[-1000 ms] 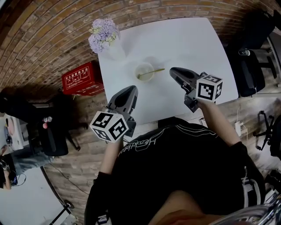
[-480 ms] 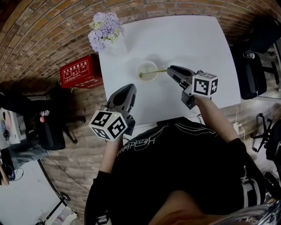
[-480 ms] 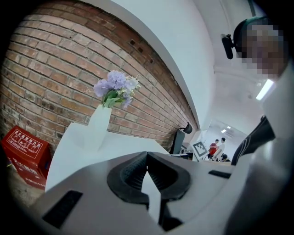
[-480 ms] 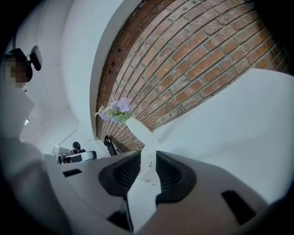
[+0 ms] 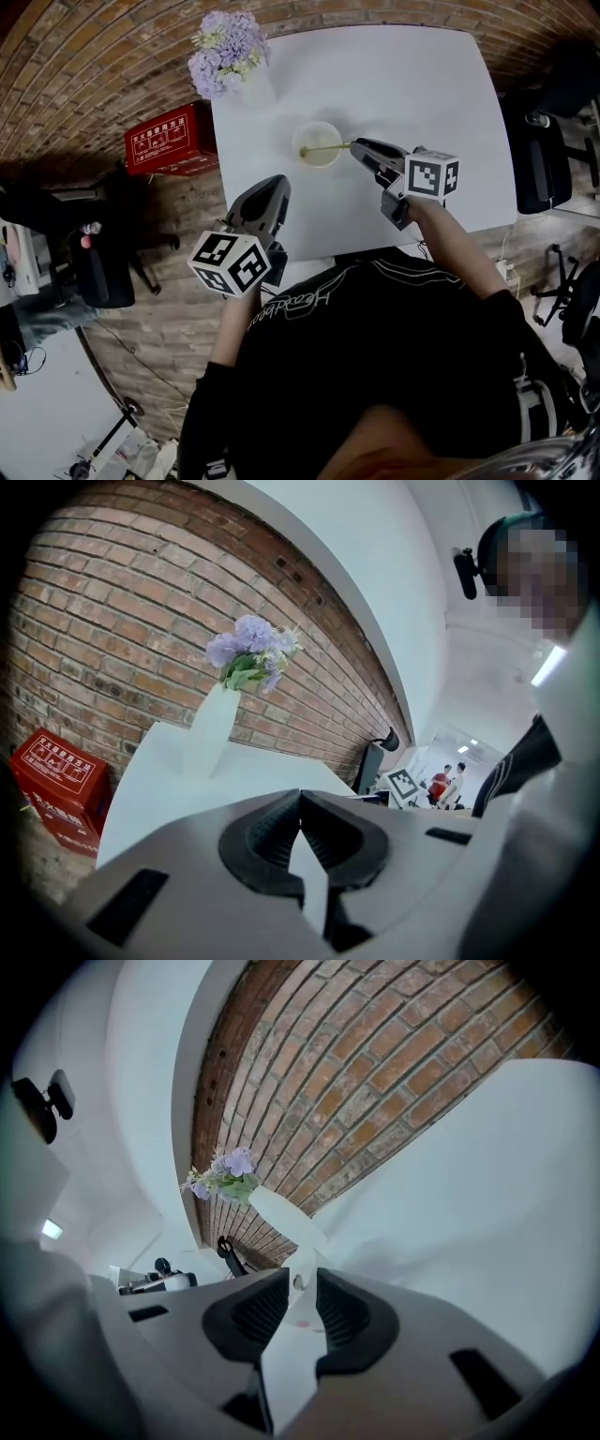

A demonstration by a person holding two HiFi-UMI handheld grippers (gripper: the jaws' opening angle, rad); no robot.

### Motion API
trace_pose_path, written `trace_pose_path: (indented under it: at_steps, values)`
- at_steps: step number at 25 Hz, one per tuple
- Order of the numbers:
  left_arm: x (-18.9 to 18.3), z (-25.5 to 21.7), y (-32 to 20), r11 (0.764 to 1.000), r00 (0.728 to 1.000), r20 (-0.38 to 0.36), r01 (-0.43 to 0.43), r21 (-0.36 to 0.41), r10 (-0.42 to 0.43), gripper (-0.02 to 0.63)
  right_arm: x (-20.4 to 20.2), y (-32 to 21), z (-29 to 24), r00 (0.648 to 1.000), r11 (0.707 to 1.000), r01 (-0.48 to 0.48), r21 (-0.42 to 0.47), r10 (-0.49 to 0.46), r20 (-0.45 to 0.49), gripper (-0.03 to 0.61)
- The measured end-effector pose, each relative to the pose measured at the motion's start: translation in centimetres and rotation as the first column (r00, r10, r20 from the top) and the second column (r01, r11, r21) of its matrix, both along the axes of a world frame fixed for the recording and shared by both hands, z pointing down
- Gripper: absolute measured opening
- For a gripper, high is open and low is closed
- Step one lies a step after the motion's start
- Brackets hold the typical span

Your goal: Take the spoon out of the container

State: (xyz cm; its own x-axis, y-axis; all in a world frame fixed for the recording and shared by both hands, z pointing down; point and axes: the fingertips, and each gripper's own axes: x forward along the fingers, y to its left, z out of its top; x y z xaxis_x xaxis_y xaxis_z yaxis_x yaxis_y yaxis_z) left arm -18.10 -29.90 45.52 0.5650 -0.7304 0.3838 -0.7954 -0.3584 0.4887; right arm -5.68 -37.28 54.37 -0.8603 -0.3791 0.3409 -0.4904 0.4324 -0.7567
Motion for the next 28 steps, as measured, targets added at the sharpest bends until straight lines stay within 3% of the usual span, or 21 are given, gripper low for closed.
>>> trace_pose_path:
  at_steps: [9,28]
  values:
    - [0.4,0.6,0.5,1.000,1.000,0.017,-0.005,-0.022,0.006,0.005,-0.6,-0.2,0.0,1.000,1.000,-0.008,-0.003,0.008,0.022,0.008]
    - [-0.1,-0.1,3.1,1.000,0.999,0.030,0.013,-0.013,-0.013,0.005,-0.5,0.3,-1.9,0.996,0.998,-0.045,0.041,0.042,0.076,0.000]
